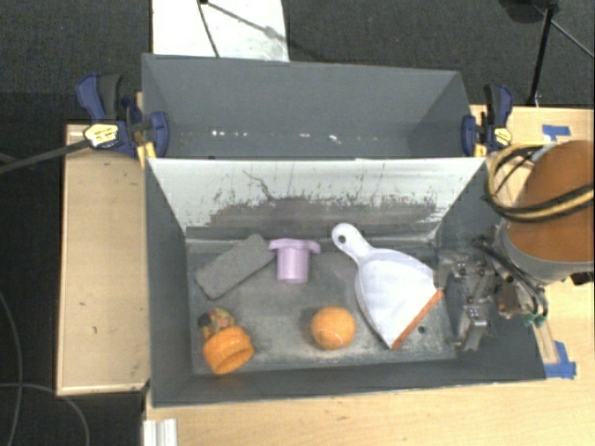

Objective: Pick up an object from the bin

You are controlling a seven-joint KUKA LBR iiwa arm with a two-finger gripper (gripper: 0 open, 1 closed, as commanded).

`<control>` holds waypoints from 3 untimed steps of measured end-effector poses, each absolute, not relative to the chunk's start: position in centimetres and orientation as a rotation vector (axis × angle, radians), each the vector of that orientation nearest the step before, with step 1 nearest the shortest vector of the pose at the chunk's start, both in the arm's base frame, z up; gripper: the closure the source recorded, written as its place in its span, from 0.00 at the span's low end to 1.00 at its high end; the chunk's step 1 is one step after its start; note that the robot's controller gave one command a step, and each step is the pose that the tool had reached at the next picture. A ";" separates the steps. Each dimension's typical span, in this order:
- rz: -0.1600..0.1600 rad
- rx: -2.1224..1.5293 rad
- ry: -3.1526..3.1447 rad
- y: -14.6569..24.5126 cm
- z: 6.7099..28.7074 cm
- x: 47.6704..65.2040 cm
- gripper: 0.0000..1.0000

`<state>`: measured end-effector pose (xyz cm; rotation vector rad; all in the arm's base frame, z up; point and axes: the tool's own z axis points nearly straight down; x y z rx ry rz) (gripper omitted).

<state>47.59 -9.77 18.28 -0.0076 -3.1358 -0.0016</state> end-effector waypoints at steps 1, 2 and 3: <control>0.001 -0.001 -3.144 -9.7 18.7 47.8 0.00; 0.002 0.043 -3.146 -5.2 15.6 48.1 0.00; -0.004 0.097 -3.142 -3.1 12.9 48.2 0.00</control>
Offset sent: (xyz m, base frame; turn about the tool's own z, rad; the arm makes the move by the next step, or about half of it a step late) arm 0.0047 0.0649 -0.0390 -0.0482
